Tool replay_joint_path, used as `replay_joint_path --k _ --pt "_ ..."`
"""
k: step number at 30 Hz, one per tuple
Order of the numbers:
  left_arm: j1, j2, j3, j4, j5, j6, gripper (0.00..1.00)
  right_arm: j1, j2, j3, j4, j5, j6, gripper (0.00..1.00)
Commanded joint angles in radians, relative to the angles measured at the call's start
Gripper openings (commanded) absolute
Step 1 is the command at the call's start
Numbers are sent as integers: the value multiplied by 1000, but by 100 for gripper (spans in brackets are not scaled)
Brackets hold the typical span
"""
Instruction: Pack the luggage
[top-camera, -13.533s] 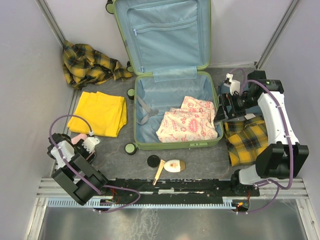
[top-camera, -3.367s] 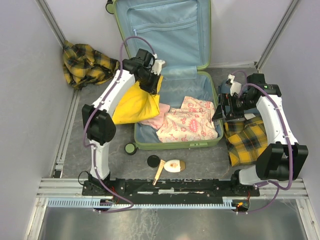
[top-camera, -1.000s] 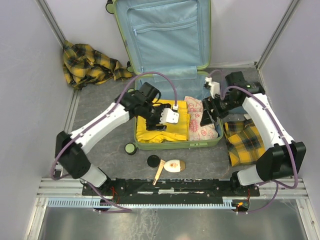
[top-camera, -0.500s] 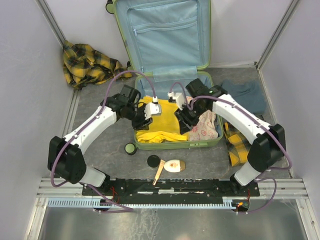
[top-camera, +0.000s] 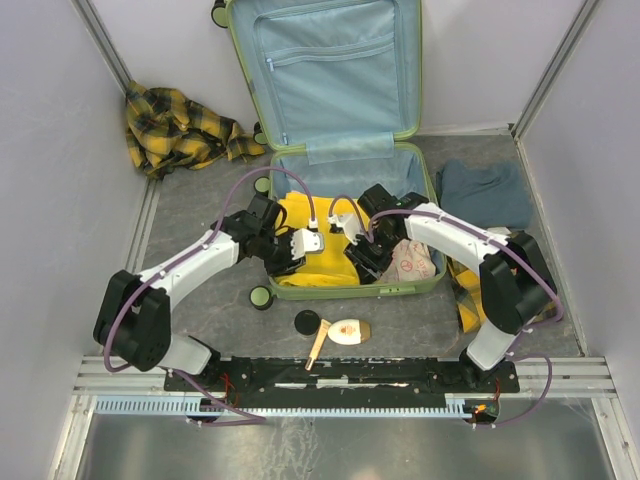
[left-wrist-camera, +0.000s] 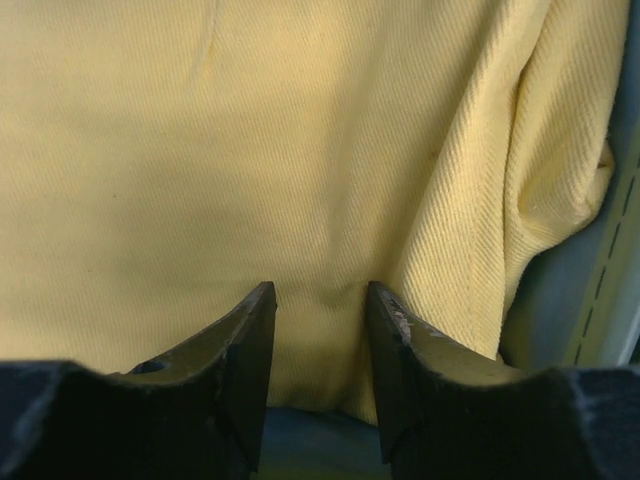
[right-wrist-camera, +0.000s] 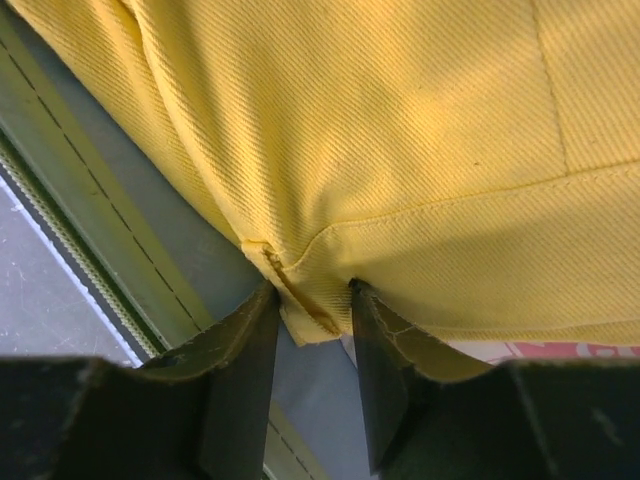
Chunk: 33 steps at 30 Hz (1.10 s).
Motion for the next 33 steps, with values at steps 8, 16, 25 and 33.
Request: replay_joint_path --k 8,16,25,33 --pt "5 -136 142 -31 -7 -170 78 -34 -190 142 -114 76 -7 78" --pt "30 -162 247 1 -37 -385 99 -180 -274 221 -194 69 18 94" --pt "80 -143 334 47 -76 -599 99 -526 -281 275 -238 33 -12 95" --pt "104 -119 341 62 -8 -626 99 -736 -132 352 -265 53 -143 95"
